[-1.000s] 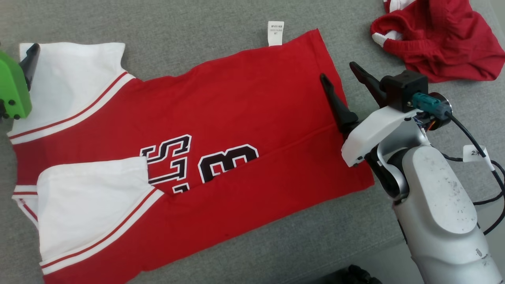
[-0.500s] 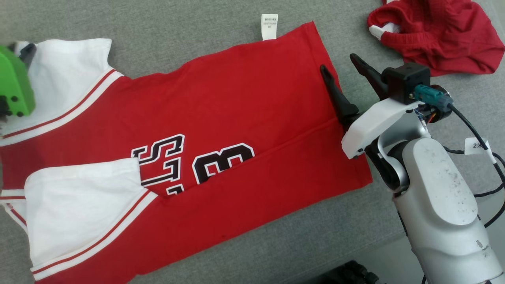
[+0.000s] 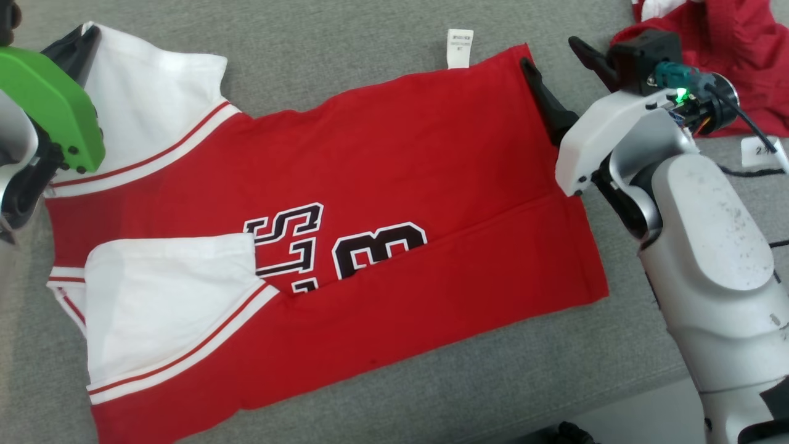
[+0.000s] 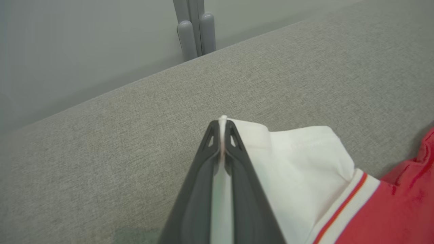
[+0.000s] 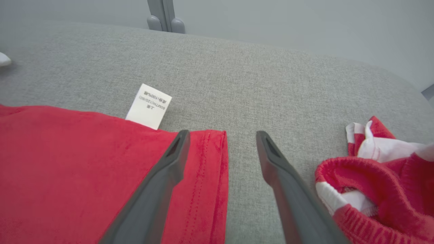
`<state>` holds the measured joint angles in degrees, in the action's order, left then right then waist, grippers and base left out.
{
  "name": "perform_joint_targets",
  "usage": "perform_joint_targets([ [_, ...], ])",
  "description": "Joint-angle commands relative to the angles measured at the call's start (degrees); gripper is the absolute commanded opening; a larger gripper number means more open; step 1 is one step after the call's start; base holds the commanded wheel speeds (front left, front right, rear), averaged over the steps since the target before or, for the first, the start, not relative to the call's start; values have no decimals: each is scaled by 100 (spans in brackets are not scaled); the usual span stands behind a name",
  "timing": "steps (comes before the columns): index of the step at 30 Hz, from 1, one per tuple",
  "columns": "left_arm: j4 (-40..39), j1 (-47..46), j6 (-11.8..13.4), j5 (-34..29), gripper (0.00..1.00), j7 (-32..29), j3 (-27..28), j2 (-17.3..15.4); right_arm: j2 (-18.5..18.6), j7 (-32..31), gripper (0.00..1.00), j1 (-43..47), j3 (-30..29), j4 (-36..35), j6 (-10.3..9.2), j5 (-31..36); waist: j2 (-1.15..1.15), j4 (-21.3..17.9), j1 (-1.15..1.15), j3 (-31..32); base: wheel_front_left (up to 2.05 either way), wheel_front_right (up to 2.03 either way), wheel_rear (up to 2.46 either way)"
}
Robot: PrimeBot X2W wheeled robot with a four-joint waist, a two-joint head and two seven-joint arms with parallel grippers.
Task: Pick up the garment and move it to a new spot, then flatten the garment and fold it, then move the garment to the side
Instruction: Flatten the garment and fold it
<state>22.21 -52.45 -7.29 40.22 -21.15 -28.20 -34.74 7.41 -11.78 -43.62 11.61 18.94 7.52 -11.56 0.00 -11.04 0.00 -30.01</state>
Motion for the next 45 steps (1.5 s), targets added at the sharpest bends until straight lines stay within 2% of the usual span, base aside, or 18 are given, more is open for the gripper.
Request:
perform_joint_targets([
  [1,-66,-24,-10,19,0,103,-21,27,87,-131,100,-168,36,136,-7,-34,0,207,0,82,0,0,0],
  [7,-394,174,-20,61,0,436,-150,113,366,-673,100,-595,302,836,-7,-188,0,505,0,88,0,0,0],
  [14,-613,307,-21,53,0,641,-300,138,543,-884,100,-784,536,1478,-7,-380,0,684,0,117,0,0,0],
  [15,-636,312,-22,55,0,672,-312,132,536,-894,93,-795,568,1552,-7,-439,0,697,0,126,0,0,0],
  [16,-654,313,-22,55,0,701,-315,125,530,-892,65,-814,591,1610,-7,-491,0,703,0,131,0,0,0],
  [17,-668,324,-23,63,0,728,-317,115,525,-883,44,-834,614,1674,-7,-550,0,709,0,138,0,0,0],
  [20,-684,349,-23,99,0,792,-304,93,557,-790,0,-919,635,1836,-7,-602,0,712,0,154,0,0,0],
  [28,-805,447,-26,273,0,1151,-248,153,523,74,0,-1123,389,2236,-8,-474,0,712,0,294,0,0,0],
  [34,-1249,1034,-10,507,0,1551,-178,90,588,850,0,-755,513,2250,-7,-516,0,762,0,622,0,0,0],
  [39,-1811,1964,233,716,0,1852,-20,-89,747,1318,0,-98,615,1866,-7,-746,0,843,0,962,0,0,0],
  [45,-2397,3223,607,1008,0,2183,135,-214,958,1544,0,929,348,1069,-7,-819,0,938,0,1329,0,0,0],
])
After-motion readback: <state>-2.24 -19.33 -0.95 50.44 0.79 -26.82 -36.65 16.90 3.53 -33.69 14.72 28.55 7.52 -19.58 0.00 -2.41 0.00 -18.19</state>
